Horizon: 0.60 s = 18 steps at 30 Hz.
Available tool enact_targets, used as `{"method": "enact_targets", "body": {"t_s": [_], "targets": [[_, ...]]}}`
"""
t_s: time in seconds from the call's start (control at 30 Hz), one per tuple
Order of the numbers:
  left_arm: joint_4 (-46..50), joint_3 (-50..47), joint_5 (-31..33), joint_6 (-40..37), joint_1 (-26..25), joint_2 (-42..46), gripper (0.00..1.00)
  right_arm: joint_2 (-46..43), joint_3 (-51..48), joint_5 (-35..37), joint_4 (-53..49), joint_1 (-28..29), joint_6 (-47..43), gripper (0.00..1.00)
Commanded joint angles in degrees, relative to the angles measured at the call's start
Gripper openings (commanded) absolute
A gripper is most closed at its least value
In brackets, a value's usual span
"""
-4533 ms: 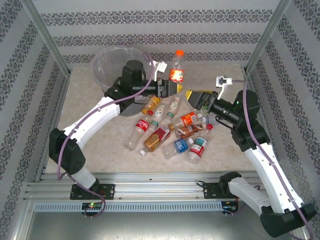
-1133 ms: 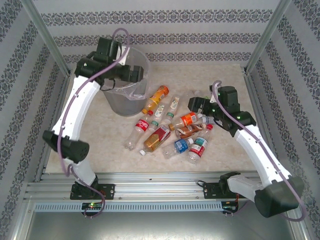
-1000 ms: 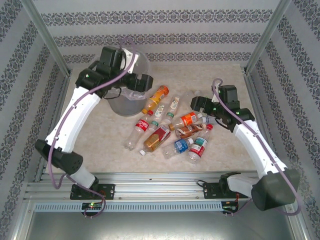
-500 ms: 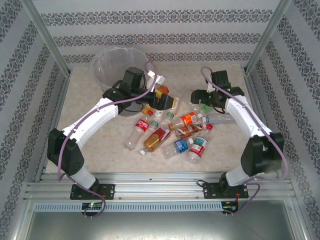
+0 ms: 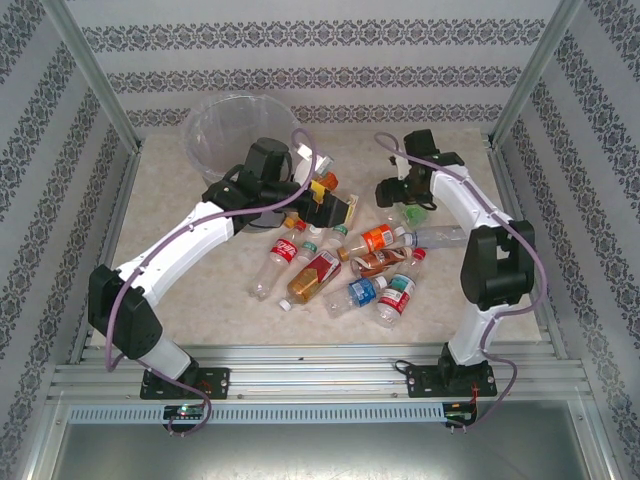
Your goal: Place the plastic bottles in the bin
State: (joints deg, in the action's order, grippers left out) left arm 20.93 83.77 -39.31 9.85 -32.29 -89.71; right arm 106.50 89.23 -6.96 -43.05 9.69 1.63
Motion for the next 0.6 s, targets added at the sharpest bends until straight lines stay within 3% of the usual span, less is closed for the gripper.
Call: {"method": "enact_targets", "body": {"t_s": [0.0, 0.1, 0.33, 0.57], "targets": [[5.8, 3.9, 1.2, -3.4, -0.7, 1.0, 1.00, 3.0, 3.9, -1.0, -0.7, 0.9, -3.2, 0.80], [8.3, 6.2, 1.7, -4.5, -0.7, -0.4, 1.00, 5.7, 7.2, -1.2, -1.2, 1.5, -4.5, 0.81], [1.4, -1.0, 1.4, -4.1, -0.7, 1.8, 1.00, 10.9, 12.5, 1.1, -3.7, 2.3, -6.4, 0.81], [1.0, -2.4, 1.8, -3.7, -0.7, 3.1, 1.00, 15.9, 16.3, 4.5, -5.8, 4.2, -7.7, 0.80]]}}
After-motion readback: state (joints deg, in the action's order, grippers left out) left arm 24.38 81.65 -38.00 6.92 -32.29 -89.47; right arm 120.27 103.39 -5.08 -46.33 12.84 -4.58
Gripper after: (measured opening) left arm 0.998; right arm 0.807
